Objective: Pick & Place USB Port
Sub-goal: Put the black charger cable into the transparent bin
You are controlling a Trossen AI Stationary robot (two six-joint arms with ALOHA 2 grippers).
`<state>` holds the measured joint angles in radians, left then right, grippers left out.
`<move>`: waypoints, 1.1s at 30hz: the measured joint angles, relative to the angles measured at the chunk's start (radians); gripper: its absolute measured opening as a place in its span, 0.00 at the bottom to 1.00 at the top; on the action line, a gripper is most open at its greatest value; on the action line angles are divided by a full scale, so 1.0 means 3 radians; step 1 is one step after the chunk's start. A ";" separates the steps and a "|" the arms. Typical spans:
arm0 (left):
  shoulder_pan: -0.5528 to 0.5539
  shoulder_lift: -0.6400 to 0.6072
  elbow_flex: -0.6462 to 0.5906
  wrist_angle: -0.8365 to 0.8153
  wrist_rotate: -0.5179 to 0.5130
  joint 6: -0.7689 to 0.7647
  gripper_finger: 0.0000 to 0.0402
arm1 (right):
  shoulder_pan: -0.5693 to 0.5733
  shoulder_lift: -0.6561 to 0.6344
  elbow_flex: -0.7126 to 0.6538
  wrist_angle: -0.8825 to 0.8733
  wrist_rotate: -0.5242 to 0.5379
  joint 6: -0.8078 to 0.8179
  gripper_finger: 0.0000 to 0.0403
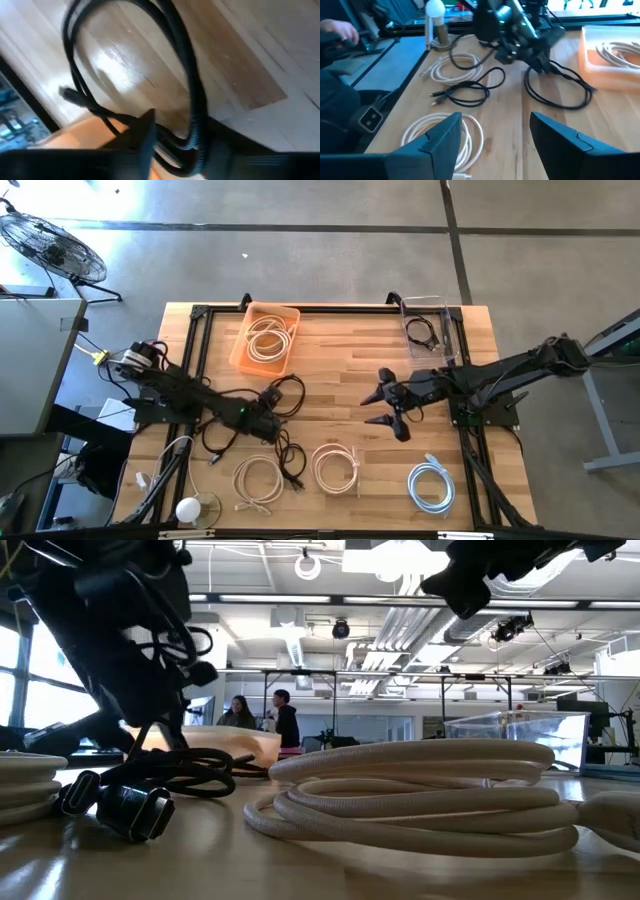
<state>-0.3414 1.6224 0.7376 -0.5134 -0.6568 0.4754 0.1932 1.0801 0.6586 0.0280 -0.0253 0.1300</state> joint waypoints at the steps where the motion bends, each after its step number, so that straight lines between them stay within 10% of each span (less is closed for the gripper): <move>1: 0.0030 0.0003 0.0000 0.0000 0.0003 -0.0036 0.21 | 0.0030 0.0000 0.0000 0.0000 0.0001 -0.0018 0.56; 4: 0.0081 0.0000 0.0003 -0.0001 -0.0089 -0.0144 0.05 | 0.0137 0.0000 0.0000 0.0000 0.0001 -0.0145 0.56; 23: -0.0177 -0.0393 0.0863 -0.0025 -0.0016 0.0310 0.03 | 0.0856 0.1100 0.0044 0.1357 0.1884 -0.1971 0.49; 33: -0.0216 -0.0392 0.0919 0.0195 0.0153 0.0427 0.03 | 0.0856 0.1640 0.0394 0.1300 0.2025 -0.2107 0.48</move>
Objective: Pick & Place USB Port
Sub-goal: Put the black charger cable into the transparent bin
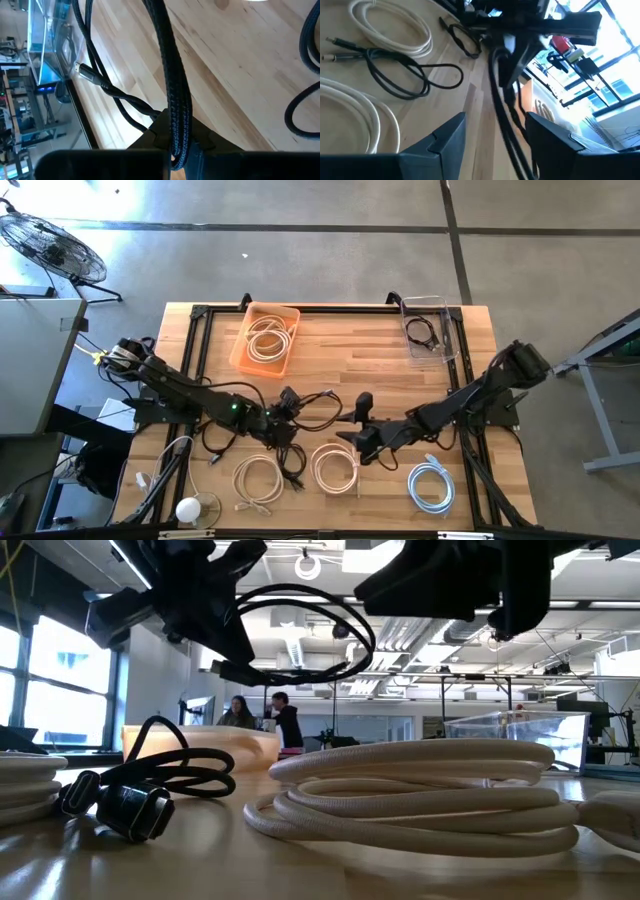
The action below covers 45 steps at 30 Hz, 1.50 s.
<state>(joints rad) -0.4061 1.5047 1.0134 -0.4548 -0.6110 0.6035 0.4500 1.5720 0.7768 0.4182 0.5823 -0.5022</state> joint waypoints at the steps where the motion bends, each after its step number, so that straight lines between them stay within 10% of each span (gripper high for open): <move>1: 0.0000 0.0000 0.0000 0.0006 -0.0001 0.0006 0.03 | -0.0001 0.0024 0.0017 -0.0043 0.0005 0.0001 0.48; 18: 0.0000 0.0001 0.0001 0.0168 0.0007 0.0075 0.03 | -0.0268 0.0068 0.0075 -0.0133 0.0145 0.0306 0.47; 30: 0.0000 0.0003 0.0004 0.0145 -0.0021 0.0091 0.12 | -0.0285 0.0068 0.0075 -0.0151 0.0356 0.0340 0.03; 45: -0.0281 -0.0298 0.0003 -0.0460 -0.1284 0.0047 0.34 | -0.0272 -0.0060 0.0069 -0.1036 0.1480 0.1061 0.01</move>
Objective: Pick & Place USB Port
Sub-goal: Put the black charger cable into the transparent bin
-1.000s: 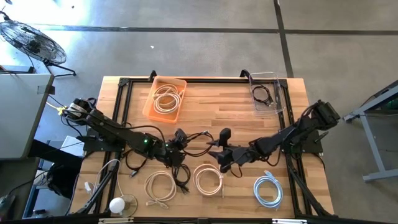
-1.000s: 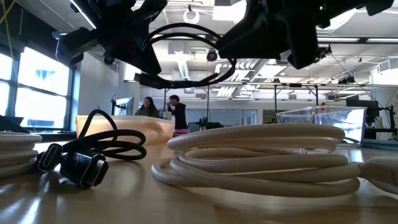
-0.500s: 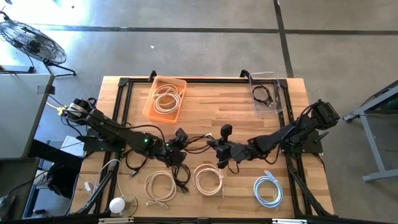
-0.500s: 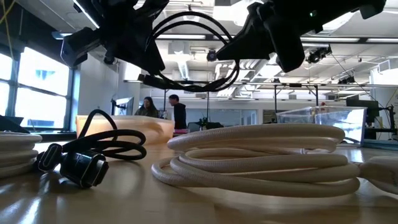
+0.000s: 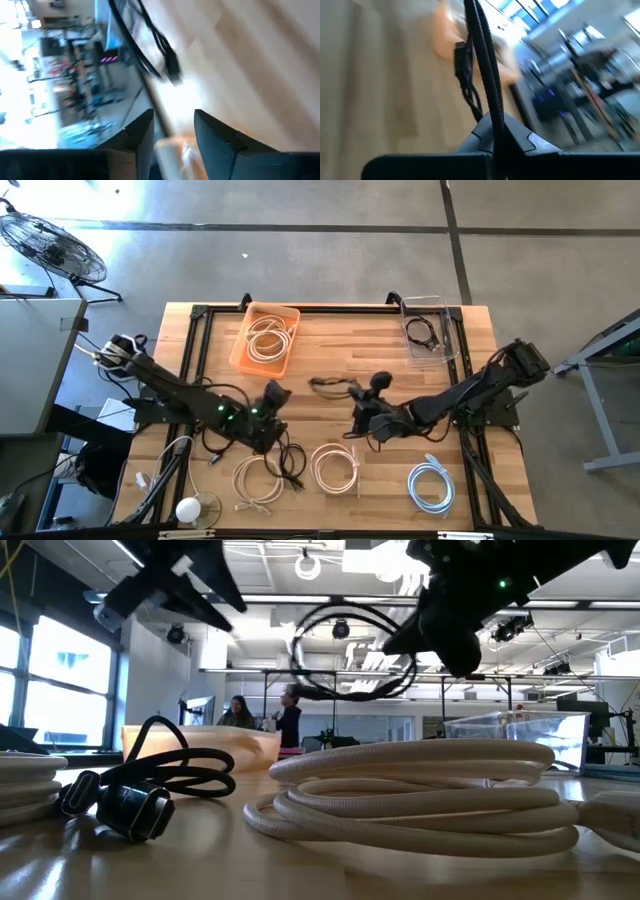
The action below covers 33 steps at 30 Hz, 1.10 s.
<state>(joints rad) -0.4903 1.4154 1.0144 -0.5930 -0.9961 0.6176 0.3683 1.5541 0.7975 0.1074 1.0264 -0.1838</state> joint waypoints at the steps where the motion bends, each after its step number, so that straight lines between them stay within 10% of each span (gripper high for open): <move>1: -0.0044 -0.0036 -0.0001 -0.0130 -0.0121 -0.0087 0.35 | 0.0000 -0.0053 0.0000 -0.0168 0.0096 0.0130 0.01; 13: -0.0272 -0.0133 -0.0008 -0.1237 -0.0141 -0.1335 0.36 | -0.0128 -0.1285 0.0000 -0.2918 0.1048 0.2674 0.01; 21: -0.0270 -0.0133 -0.0011 -0.1453 0.0074 -0.1567 0.36 | -0.0954 -0.1827 0.0000 -0.3886 0.0351 0.3550 0.01; 33: -0.0265 -0.0132 -0.0011 -0.1428 0.0033 -0.1571 0.36 | -0.2219 -0.2146 0.0000 -0.3790 -0.0647 0.2893 0.00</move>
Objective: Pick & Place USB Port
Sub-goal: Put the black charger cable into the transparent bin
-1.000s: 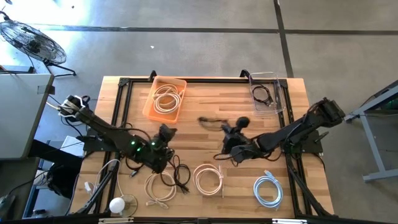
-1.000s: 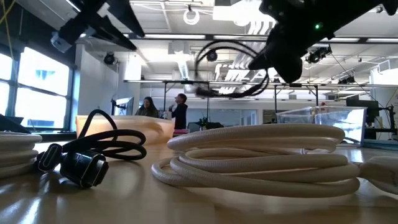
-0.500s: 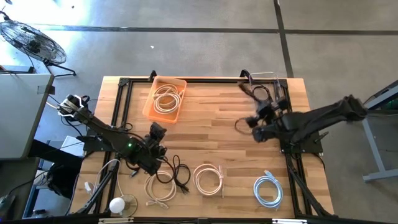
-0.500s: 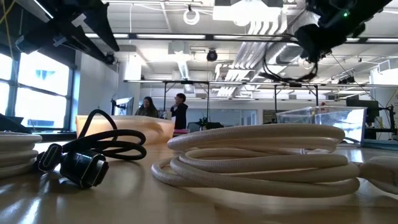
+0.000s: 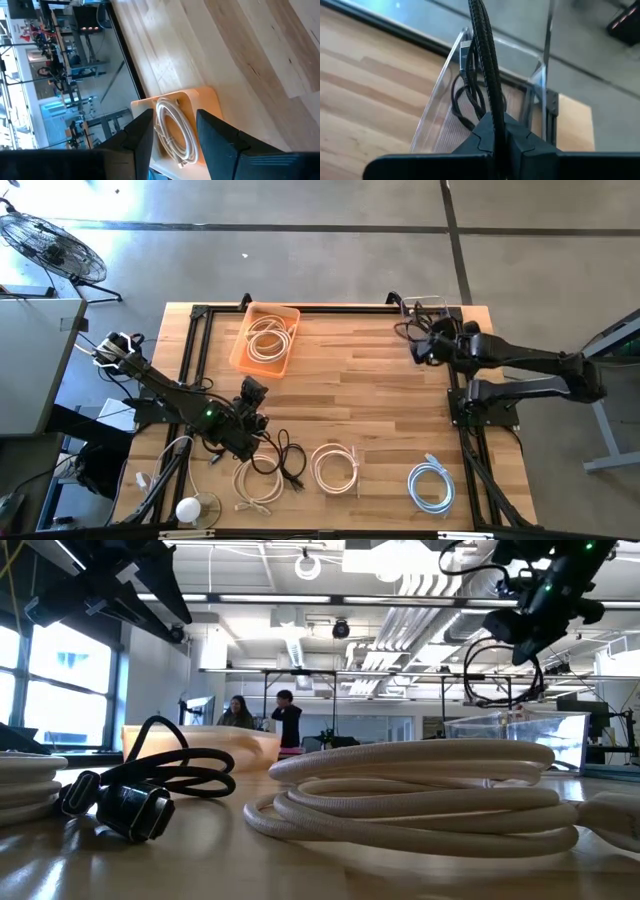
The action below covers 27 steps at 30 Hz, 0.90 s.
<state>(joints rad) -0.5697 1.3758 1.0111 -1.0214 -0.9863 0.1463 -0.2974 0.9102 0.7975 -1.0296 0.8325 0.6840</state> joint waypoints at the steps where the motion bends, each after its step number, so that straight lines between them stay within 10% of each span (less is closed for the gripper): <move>1: 0.0000 0.0000 0.0000 0.0001 -0.0001 -0.0001 0.36 | -0.0084 0.0007 -0.0002 0.0050 -0.0092 -0.0069 0.00; 16: 0.0000 0.0001 0.0000 0.0029 0.0027 0.0000 0.36 | -0.0998 0.0024 -0.0654 0.1107 -0.1311 -0.0722 0.02; 27: 0.0000 0.0001 -0.0001 0.0029 -0.0002 0.0013 0.36 | -0.1015 0.0021 -0.0712 0.1644 -0.1474 -0.1109 0.32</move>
<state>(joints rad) -0.5697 1.3762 1.0107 -1.0128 -0.9869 0.1501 -0.6018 0.9164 0.5839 -0.5363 0.3904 0.3514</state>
